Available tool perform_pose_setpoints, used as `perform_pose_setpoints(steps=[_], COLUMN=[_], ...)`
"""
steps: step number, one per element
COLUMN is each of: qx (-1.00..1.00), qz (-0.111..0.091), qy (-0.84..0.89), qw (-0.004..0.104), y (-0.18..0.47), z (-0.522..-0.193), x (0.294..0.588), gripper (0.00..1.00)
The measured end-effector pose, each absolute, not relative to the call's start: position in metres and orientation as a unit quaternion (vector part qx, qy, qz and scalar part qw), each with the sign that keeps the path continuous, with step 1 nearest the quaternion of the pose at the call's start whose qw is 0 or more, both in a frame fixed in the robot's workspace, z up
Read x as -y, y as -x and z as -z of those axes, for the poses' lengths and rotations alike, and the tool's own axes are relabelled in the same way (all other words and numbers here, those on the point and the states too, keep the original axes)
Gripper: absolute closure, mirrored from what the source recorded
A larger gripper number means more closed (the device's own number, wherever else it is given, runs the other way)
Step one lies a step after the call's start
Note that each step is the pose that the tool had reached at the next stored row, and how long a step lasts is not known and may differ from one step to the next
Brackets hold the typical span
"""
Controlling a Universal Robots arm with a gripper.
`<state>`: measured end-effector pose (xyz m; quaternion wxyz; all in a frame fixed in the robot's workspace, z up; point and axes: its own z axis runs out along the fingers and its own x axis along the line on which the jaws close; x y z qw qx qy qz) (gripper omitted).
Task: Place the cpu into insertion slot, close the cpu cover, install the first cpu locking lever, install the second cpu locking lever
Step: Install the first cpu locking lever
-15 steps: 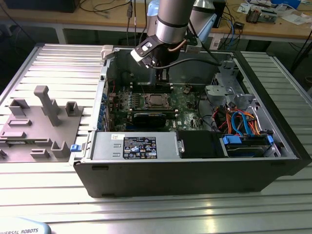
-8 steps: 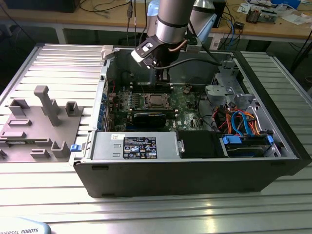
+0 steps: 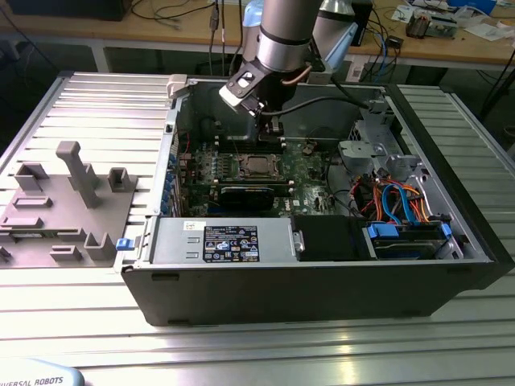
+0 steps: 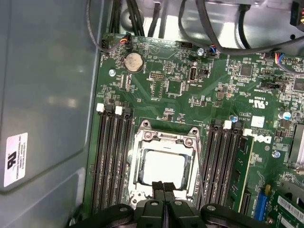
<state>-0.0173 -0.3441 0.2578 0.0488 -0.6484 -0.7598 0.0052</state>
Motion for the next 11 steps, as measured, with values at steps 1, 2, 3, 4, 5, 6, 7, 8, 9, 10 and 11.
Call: perform_pose_setpoints(steps=[1, 2, 3, 4, 5, 6, 7, 8, 9, 10, 11], qx=[0.763, 0.765, 0.768, 0.771, 0.775, 0.778, 0.78, 0.783, 0.786, 0.788, 0.794], qz=[-0.005, -0.006, -0.006, -0.006, -0.006, -0.007, -0.007, -0.007, -0.007, -0.007, -0.008], qy=[0.645, 0.642, 0.638, 0.634, 0.63, 0.627, 0.624, 0.621, 0.617, 0.613, 0.606], qw=[0.049, 0.049, 0.049, 0.049, 0.049, 0.049, 0.049, 0.049, 0.049, 0.049, 0.048], y=[0.0173, 0.0173, 0.0173, 0.0173, 0.0173, 0.0173, 0.0173, 0.0173, 0.0173, 0.0173, 0.0173], z=[-0.2578, -0.2578, -0.2578, -0.2578, -0.2578, -0.2578, -0.2578, -0.2578, -0.2578, -0.2578, -0.2578], x=[0.3441, 0.3441, 0.3441, 0.3441, 0.3441, 0.3441, 0.3441, 0.3441, 0.3441, 0.3441, 0.3441], gripper=[0.89, 0.89, 0.89, 0.89, 0.89, 0.89, 0.89, 0.89, 0.89, 0.89, 0.89])
